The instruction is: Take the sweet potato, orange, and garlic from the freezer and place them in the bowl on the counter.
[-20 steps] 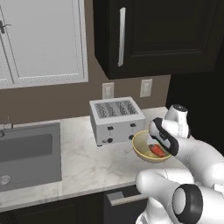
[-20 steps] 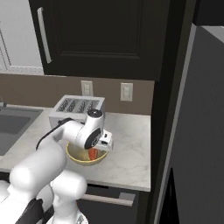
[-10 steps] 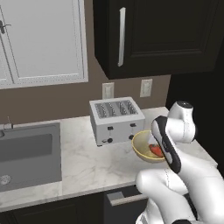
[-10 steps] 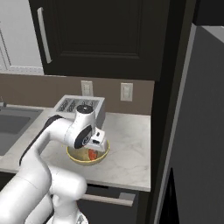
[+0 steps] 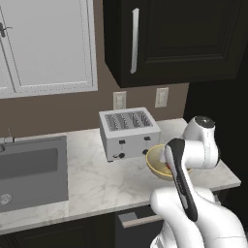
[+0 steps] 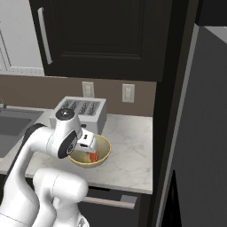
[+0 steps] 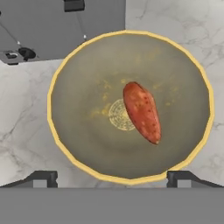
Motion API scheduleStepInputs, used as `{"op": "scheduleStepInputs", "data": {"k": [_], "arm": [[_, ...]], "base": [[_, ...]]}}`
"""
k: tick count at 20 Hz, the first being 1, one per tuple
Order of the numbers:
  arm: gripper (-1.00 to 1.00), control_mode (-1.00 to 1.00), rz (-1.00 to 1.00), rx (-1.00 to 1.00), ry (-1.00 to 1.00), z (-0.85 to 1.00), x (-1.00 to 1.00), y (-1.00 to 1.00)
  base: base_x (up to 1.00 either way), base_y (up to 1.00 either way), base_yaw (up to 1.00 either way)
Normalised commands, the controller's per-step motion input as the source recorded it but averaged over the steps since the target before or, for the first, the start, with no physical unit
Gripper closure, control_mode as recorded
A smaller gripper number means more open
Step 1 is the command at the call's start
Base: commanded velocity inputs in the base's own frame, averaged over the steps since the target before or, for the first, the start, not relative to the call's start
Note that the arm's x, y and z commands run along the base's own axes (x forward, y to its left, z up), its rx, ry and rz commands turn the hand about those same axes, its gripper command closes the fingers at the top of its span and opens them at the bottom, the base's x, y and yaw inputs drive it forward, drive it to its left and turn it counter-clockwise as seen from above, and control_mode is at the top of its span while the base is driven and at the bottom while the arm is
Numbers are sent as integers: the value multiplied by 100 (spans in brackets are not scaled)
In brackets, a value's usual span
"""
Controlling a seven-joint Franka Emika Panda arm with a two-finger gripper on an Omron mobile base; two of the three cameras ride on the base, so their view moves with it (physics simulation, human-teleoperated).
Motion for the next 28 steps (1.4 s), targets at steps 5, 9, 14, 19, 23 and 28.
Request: {"op": "scheduleStepInputs", "data": {"k": [5, 9, 14, 19, 23, 28], "arm": [[-100, -100, -1, -2, -8, 20, -20, 12], [-100, -100, -1, 0, 0, 47, -27, 14], [-100, -100, 0, 0, 0, 52, -21, 8], [-100, -100, 0, 0, 0, 20, -21, 16], [-100, -100, 0, -1, 0, 14, -38, 1], [-100, -100, 0, -1, 0, 14, -42, 0]], "base": [[0, 0, 0], [0, 0, 0], [0, 0, 0], [0, 0, 0], [0, 0, 0], [0, 0, 0]]}}
